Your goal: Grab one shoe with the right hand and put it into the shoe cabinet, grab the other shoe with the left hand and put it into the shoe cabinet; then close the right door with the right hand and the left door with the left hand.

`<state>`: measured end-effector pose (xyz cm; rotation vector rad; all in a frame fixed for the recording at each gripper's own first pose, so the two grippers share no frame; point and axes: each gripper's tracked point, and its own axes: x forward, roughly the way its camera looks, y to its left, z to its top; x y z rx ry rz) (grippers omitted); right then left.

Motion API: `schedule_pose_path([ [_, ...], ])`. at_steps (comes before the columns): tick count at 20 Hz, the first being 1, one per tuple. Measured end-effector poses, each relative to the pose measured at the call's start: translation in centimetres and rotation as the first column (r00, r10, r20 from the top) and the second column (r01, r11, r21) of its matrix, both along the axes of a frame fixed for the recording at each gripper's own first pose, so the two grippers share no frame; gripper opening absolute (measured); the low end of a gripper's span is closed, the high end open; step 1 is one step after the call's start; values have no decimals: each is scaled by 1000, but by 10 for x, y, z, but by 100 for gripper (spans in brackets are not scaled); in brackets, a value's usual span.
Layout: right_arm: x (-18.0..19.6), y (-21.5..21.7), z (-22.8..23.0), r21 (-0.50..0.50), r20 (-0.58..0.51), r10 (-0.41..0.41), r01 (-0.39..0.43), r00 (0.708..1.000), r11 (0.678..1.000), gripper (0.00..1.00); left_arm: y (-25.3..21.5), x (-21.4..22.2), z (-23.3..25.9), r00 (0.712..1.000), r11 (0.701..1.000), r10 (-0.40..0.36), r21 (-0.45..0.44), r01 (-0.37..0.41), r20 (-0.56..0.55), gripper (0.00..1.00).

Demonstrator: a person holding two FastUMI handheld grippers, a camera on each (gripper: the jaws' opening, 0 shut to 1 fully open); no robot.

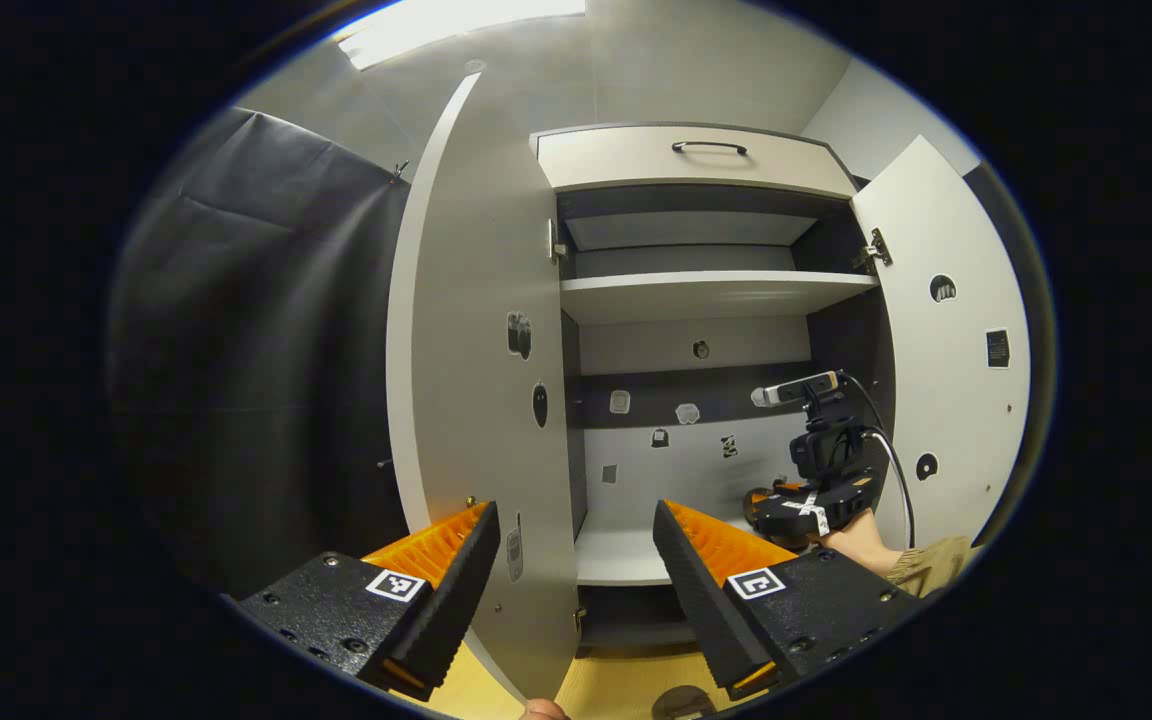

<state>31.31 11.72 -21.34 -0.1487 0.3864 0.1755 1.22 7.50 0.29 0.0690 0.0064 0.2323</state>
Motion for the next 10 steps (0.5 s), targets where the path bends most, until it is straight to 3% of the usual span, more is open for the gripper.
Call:
schedule_pose_path([
  [2, -7, -3, 14, -10, 28, 4, -3, 1000, 1000, 34, 0, 0, 0, 1000, 1000, 0, 4, 0, -3, 94],
  [10, -69, -22, 119, 71, 197, -16, 2, 980, 997, 36, -9, 2, -11, 999, 999, -35, -37, 34, -33, 94],
])
